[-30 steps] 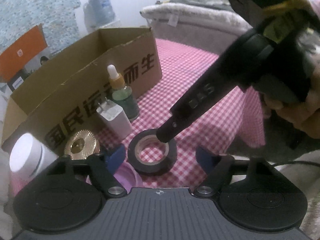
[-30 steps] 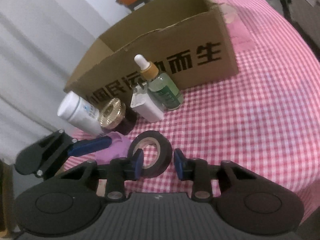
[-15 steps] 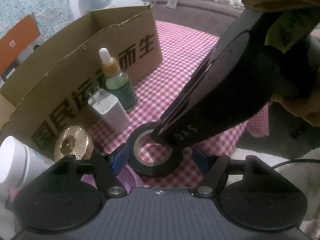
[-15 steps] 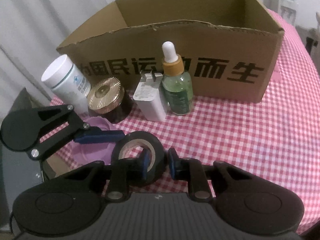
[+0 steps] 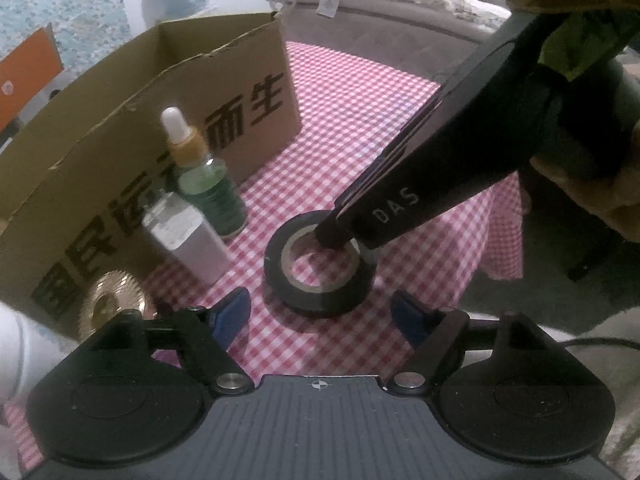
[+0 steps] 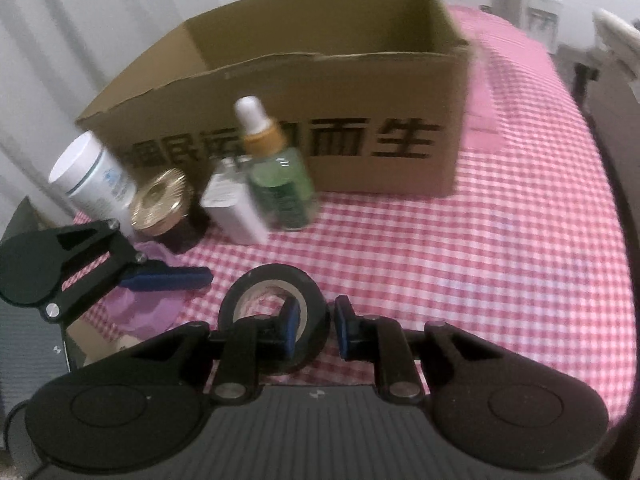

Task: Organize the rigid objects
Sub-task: 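Grasp the black tape roll by its rim with the right tool, then carry the black tape roll into the box and open the right tool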

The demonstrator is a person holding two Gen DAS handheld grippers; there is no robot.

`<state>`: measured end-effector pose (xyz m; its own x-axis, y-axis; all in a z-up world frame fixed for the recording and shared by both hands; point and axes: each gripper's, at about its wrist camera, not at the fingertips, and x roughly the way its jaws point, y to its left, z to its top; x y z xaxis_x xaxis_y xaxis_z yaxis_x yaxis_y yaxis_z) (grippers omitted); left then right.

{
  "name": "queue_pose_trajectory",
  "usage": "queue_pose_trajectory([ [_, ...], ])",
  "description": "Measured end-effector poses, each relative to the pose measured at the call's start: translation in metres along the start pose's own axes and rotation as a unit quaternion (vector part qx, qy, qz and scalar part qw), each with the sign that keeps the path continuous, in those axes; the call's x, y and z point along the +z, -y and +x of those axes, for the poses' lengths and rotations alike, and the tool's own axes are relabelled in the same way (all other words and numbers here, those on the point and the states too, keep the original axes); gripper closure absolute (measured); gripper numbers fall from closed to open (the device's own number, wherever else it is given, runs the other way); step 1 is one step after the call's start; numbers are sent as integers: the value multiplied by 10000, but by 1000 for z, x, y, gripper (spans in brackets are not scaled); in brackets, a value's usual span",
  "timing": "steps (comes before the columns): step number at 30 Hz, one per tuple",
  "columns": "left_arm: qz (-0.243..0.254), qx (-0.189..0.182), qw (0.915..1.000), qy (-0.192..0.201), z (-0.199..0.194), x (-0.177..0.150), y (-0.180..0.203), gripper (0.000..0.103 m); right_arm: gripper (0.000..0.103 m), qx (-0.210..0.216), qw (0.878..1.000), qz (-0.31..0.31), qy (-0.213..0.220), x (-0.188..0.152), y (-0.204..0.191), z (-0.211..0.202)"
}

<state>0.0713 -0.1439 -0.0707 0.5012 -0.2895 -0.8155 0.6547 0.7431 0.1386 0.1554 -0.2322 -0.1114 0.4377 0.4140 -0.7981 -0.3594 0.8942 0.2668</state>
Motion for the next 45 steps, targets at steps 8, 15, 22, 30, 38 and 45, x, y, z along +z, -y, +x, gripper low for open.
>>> queue_pose_trajectory([
  [8,-131,-156,9998,7,9,10,-3,30,82,204,9994,226,159,-9,13,-9],
  [15,-257,-107,9996,22,11,14,-4,37,82,163,9994,-216,197,-8,2,-5],
  [22,-260,17,9995,200,4,14,0,37,82,28,9989,-371,289,-11,-5,-7],
  [30,-60,650,9924,1041,-60,22,4,37,83,-145,9928,-712,952,1,-35,-63],
  [38,-413,1249,9787,1573,-110,52,-54,37,83,120,9702,-1638,1779,69,-82,-112],
  [45,-932,965,9868,909,-79,95,-137,38,83,506,9803,-1611,1023,173,-85,-55],
])
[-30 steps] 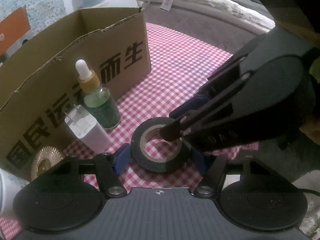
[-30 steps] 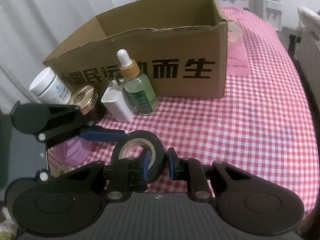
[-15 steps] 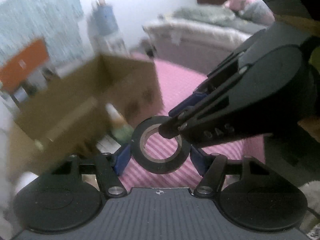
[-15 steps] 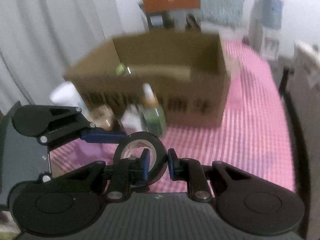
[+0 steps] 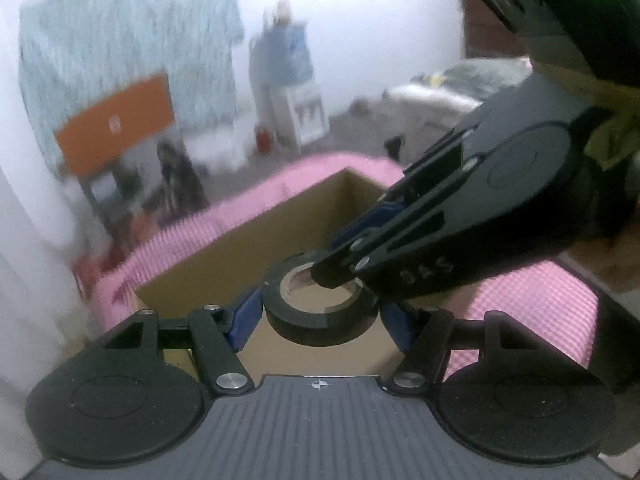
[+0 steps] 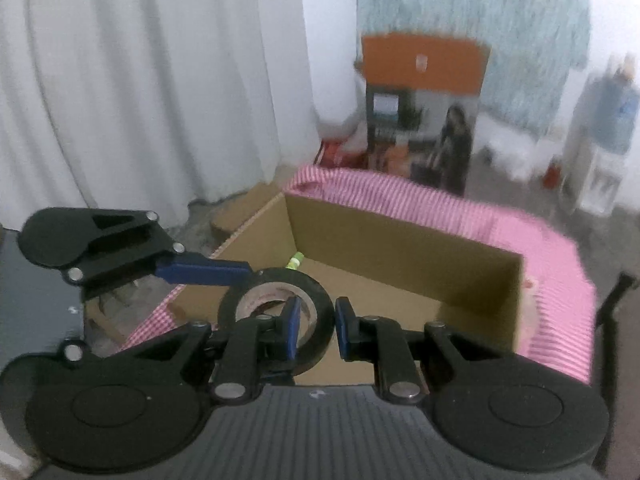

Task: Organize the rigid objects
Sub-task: 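Carry the black tape roll into the box and open the right tool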

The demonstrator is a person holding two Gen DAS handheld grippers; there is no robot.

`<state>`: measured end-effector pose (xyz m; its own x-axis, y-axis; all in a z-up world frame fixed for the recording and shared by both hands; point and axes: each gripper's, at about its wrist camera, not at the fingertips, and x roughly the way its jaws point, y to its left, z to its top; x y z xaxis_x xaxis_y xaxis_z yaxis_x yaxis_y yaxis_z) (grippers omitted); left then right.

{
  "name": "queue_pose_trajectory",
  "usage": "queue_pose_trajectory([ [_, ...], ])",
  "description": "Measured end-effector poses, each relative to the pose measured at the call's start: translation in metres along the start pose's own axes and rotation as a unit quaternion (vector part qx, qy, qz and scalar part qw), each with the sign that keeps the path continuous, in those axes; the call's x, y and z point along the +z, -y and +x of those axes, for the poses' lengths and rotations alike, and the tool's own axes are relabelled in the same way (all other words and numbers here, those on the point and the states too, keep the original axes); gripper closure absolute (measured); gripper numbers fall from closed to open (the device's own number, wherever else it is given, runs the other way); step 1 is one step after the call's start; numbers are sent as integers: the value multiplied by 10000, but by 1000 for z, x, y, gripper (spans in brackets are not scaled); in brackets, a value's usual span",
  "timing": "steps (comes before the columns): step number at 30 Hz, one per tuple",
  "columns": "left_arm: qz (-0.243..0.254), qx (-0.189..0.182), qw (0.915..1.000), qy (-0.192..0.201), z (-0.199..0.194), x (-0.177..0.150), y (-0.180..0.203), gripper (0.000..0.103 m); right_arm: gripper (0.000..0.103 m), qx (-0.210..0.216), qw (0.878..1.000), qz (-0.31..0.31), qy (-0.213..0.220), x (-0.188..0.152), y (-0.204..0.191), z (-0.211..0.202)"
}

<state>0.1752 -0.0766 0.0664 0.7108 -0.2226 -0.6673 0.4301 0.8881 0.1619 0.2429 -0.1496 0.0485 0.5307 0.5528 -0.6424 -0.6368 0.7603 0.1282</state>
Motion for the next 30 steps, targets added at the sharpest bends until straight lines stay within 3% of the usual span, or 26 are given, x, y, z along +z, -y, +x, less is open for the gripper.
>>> queue_pose_trajectory([
  [7,-318,-163,9942,-1016,89,13,-47,38,83,195,9946,469,-901,31,41,101],
  [14,-508,-93,9850,-1644,134,4,-66,38,84,344,9861,750,-1444,34,60,167],
  [17,-602,11,9824,-1769,145,3,-74,44,84,303,9855,771,-1481,40,68,188],
  [24,-613,121,9826,-1750,155,9,-84,43,84,255,9845,925,-1469,42,81,208],
  [30,-728,191,9837,-1635,152,12,-89,33,84,302,9819,1212,-1425,41,93,202],
])
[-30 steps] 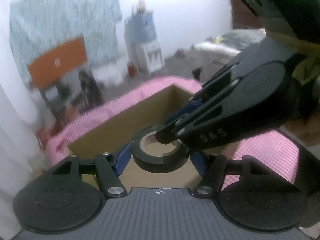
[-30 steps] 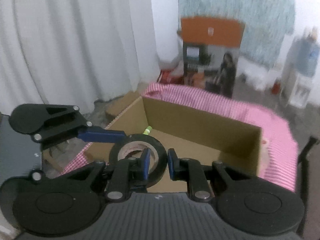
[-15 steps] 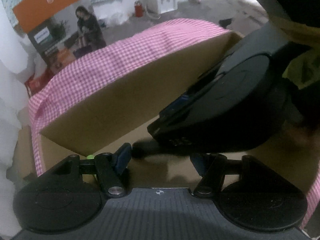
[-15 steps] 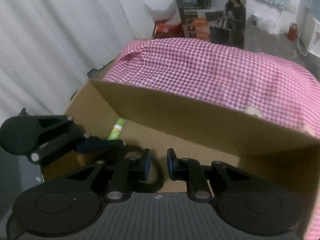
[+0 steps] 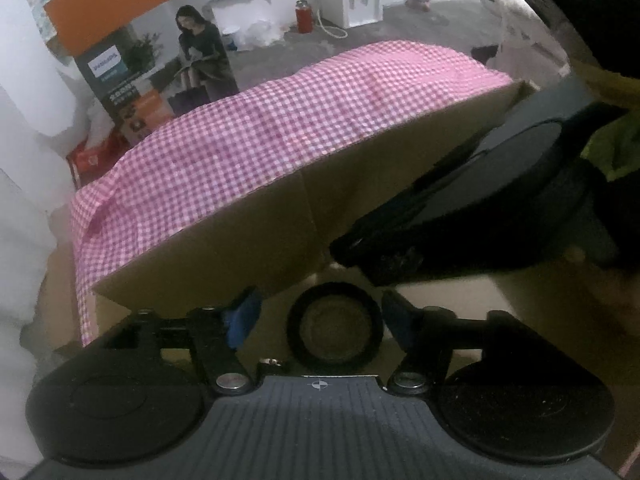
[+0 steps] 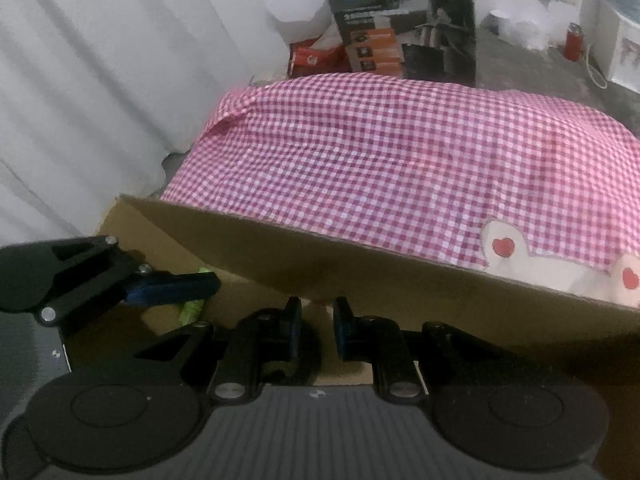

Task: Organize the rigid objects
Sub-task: 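Carry the black tape roll into the box and open the right tool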

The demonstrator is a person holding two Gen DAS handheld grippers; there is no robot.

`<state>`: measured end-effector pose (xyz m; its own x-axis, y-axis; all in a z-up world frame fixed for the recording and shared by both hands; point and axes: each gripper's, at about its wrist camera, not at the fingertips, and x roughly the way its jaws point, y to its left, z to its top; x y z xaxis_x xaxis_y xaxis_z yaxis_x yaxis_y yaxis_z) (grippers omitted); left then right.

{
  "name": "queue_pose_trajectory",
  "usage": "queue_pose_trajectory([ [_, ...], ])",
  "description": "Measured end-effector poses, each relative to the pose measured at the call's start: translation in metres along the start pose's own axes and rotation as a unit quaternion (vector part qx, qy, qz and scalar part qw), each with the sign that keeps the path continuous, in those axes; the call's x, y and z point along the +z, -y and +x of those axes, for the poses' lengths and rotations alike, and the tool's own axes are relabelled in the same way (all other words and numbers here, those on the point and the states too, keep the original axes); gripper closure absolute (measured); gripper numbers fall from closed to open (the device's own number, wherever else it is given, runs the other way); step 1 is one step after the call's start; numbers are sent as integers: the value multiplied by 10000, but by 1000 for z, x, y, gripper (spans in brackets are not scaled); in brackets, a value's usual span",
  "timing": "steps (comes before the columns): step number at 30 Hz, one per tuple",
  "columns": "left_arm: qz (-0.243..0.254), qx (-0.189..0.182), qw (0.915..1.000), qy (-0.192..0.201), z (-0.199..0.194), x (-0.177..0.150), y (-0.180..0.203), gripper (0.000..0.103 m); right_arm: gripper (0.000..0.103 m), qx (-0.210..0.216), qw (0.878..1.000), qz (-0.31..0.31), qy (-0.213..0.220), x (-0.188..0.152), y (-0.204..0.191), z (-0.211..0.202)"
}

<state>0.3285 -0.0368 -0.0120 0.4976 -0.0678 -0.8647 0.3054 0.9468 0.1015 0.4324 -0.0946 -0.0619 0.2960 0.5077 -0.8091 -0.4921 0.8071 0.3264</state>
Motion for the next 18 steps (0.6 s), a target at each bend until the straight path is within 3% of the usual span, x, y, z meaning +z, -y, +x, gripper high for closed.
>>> queue_pose_trajectory([
  [5,-66,-22,9997,215,-24,-3,-2,24,82,102,9996,176,183,-2,6,-23],
  [11,-371,-196,9952,881,-87,-17,-10,9,78,360,9970,248,642,-22,-5,-86],
  [13,-440,-321,9913,1201,-113,-28,-11,5,61,476,9946,228,891,-37,-13,-118],
  [14,-447,-365,9891,1356,-126,-35,-10,5,40,501,9929,215,1056,-47,-17,-133],
  [15,-420,-411,9869,1503,-138,-42,-9,5,28,516,9905,188,1258,-59,-21,-149],
  [17,-325,-511,9825,1761,-160,-58,-6,4,24,502,9845,17,1678,-86,-34,-185],
  [18,-293,-537,9804,1873,-171,-67,-3,3,17,477,9818,-59,1839,-101,-41,-201],
])
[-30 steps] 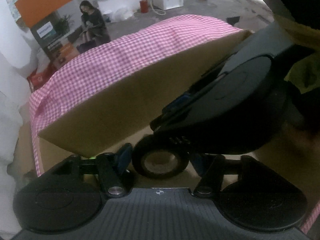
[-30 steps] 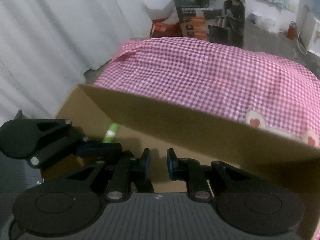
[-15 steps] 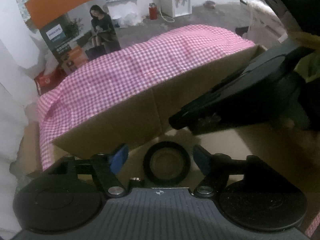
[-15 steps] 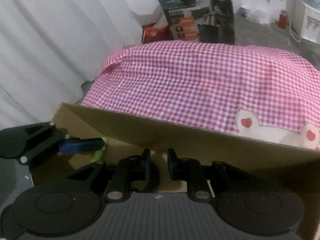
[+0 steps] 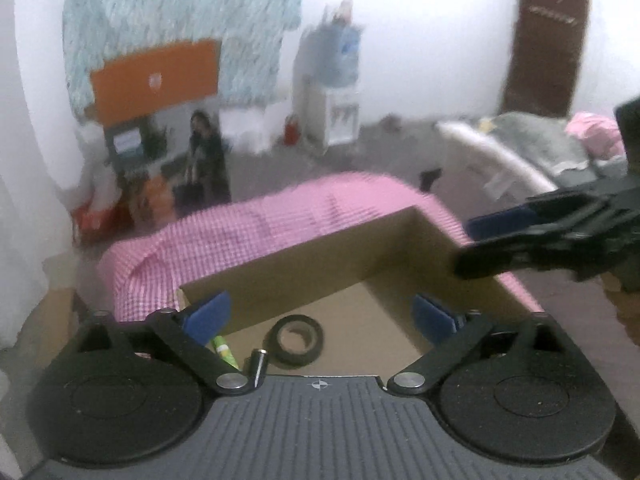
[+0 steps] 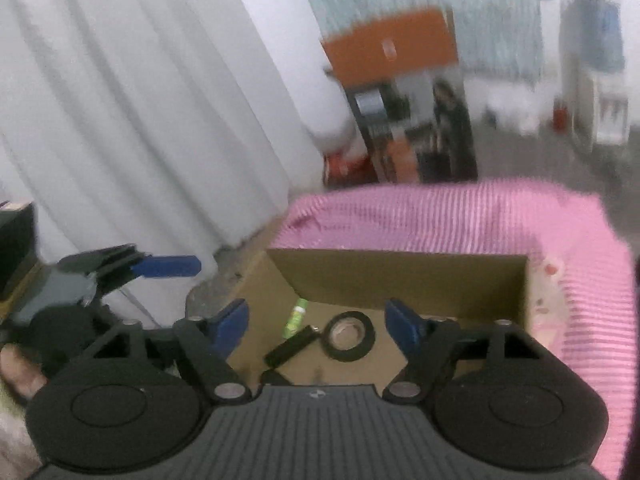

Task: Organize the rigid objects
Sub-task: 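Carry the black tape roll into the box and open the right tool, then grasp the purple plastic lid by its rim with the right tool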

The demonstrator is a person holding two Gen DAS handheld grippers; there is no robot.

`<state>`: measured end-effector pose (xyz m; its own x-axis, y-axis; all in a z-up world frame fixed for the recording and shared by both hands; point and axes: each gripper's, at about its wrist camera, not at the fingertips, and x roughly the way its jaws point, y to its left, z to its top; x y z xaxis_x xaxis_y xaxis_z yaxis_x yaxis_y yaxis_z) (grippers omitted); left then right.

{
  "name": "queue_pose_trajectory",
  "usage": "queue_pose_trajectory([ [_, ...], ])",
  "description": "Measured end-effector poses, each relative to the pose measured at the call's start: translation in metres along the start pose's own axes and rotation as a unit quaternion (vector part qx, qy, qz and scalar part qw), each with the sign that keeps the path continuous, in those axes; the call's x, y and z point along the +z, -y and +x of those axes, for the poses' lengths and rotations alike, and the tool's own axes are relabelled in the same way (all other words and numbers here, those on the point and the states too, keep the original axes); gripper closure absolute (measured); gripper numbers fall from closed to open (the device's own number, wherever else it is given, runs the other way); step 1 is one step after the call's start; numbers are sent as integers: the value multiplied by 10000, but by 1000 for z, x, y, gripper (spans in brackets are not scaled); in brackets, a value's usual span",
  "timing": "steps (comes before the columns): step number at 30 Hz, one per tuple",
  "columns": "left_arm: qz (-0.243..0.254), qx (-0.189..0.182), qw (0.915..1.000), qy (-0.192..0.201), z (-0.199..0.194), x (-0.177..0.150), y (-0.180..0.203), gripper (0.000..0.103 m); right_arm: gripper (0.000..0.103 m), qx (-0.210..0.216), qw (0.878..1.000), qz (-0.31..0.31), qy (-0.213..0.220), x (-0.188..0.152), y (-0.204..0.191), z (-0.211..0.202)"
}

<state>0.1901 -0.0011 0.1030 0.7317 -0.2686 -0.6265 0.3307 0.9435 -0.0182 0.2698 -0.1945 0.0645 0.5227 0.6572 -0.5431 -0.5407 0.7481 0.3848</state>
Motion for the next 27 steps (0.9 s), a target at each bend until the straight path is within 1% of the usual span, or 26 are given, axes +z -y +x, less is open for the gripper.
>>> queue_pose_trajectory([
  [1,0,-34,9999,103,-11,-5,3,3,11,5,9999,-52,150,-10,-7,-18],
  [2,-14,-80,9998,194,-20,-10,6,2,0,11,9996,-73,280,-20,-14,-34],
  [4,-68,-127,9994,300,-35,-22,15,1,0,113,9989,-95,449,-42,-25,-60],
  [6,-230,-198,9990,314,-44,-36,21,0,0,221,9988,-3,448,-62,-33,-77],
  [8,-501,-337,9979,224,-48,-52,22,0,0,240,9986,57,475,-86,-41,-88],
  [9,-704,-325,9968,192,-48,-60,20,0,0,145,9988,29,477,-94,-45,-92],
  [11,-1080,-347,9935,85,-48,-79,19,0,0,-400,9982,-206,408,-114,-58,-92],
  [13,-1416,-412,9891,-43,-46,-98,17,0,0,-892,9939,-550,334,-131,-70,-87],
  [15,-1692,-392,9848,-71,-46,-115,14,0,0,-1098,9907,-774,195,-147,-81,-81],
  [17,-1980,-437,9792,-86,-45,-131,11,0,0,-1297,9893,-662,90,-159,-85,-72],
  [19,-2194,-482,9743,-140,-46,-147,8,0,0,-1345,9893,-567,24,-170,-88,-66],
  [21,-2284,-450,9724,-139,-50,-158,8,0,0,-1317,9895,-591,1,-181,-90,-61],
  [24,-2261,-292,9736,-122,-56,-168,9,0,0,-1314,9886,-729,-94,-197,-96,-58],
  [27,-2143,-296,9760,-235,-59,-173,11,0,0,-1181,9890,-869,-169,-208,-101,-53],
])
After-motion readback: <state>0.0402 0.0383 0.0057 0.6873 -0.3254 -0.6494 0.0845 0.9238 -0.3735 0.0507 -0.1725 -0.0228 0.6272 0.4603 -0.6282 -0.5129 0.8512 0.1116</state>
